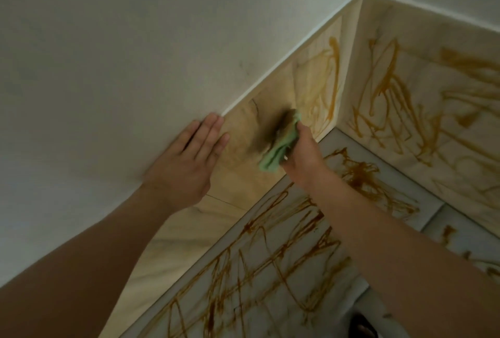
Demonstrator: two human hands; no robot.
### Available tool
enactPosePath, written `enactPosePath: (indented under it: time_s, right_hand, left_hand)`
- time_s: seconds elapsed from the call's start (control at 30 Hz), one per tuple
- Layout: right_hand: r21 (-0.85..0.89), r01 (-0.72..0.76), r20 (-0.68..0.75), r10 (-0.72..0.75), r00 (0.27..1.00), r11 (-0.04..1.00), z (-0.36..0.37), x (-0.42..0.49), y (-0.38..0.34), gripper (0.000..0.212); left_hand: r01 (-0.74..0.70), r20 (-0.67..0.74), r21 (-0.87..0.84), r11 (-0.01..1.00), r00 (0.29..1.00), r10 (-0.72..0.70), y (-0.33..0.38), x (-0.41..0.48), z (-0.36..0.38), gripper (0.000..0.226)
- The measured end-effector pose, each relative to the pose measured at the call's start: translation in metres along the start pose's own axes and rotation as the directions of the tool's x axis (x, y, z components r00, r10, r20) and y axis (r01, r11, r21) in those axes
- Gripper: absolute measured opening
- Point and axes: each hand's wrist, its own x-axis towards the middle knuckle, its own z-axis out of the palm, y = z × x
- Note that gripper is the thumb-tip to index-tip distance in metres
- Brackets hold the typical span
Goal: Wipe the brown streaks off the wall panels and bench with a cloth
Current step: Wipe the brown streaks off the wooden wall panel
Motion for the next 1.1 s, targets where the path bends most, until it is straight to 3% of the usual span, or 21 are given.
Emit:
enactPosePath:
  time_s: [0.23, 0.3, 0.37, 0.43, 0.47, 0.5, 0.57, 0.6, 0.67, 0.73, 0.8, 1.0, 1.1]
  right_hand:
    - [-0.255, -0.046, 0.13, 0.081, 0.988, 0.966, -0.021, -0.111, -0.01, 0.062]
    - [-0.318, -0.063, 0.156, 0.118, 0.981, 0.946, -0.023, -0.132, -0.011, 0.063]
    - [-0.357, -0.073, 0.155, 0.137, 0.978, 0.931, -0.024, -0.15, -0.013, 0.058]
    - [-0.397, -0.074, 0.148, 0.144, 0.979, 0.915, -0.022, -0.166, -0.014, 0.054]
    - [-0.416, -0.075, 0.163, 0.156, 0.974, 0.906, -0.02, -0.176, -0.015, 0.054]
    - [-0.427, -0.079, 0.183, 0.172, 0.968, 0.901, -0.018, -0.184, -0.016, 0.054]
    - [-0.463, -0.065, 0.202, 0.177, 0.963, 0.884, -0.012, -0.201, -0.017, 0.053]
    - [-0.48, -0.051, 0.218, 0.175, 0.96, 0.876, -0.008, -0.209, -0.019, 0.052]
    - [-0.531, -0.001, 0.263, 0.165, 0.951, 0.848, -0.001, -0.226, -0.021, 0.05]
    - [-0.581, 0.09, 0.289, 0.102, 0.952, 0.809, 0.003, -0.236, -0.024, 0.043]
    - [-0.598, 0.151, 0.263, 0.014, 0.965, 0.787, 0.005, -0.239, -0.029, 0.033]
    - [-0.612, 0.203, 0.151, -0.139, 0.979, 0.765, 0.005, -0.226, -0.043, 0.039]
    - [-0.638, 0.215, 0.116, -0.183, 0.976, 0.74, 0.005, -0.212, -0.045, 0.051]
  left_hand:
    - [0.022, 0.075, 0.006, 1.0, 0.997, -0.022, 0.002, -0.006, -0.017, 0.085]
    - [0.063, 0.138, -0.097, 0.993, 0.989, -0.049, 0.003, -0.006, -0.028, 0.089]
    - [0.137, 0.151, -0.331, 0.934, 0.984, -0.09, 0.009, -0.01, -0.043, 0.081]
    - [0.22, 0.108, -0.621, 0.753, 0.975, -0.196, 0.017, -0.016, -0.062, 0.07]
    - [0.264, 0.14, -0.773, 0.577, 0.958, -0.252, 0.02, -0.02, -0.074, 0.065]
    - [0.321, 0.24, -0.886, 0.335, 0.935, -0.263, 0.023, -0.024, -0.086, 0.062]
    - [0.414, 0.428, -0.901, -0.127, 0.897, -0.112, 0.024, -0.033, -0.106, 0.054]
    - [0.43, 0.452, -0.861, -0.271, 0.892, -0.021, 0.025, -0.038, -0.11, 0.045]
    - [0.398, 0.428, -0.835, -0.381, 0.904, 0.006, 0.024, -0.05, -0.116, 0.033]
    - [0.364, 0.463, -0.773, -0.519, 0.883, -0.071, 0.02, -0.057, -0.115, 0.01]
    - [0.336, 0.514, -0.695, -0.635, 0.851, -0.112, 0.015, -0.063, -0.118, 0.015]
    - [0.341, 0.627, -0.642, -0.687, 0.749, -0.213, 0.005, -0.06, -0.115, 0.026]
    - [0.403, 0.636, -0.702, -0.588, 0.725, -0.263, 0.008, -0.046, -0.132, 0.031]
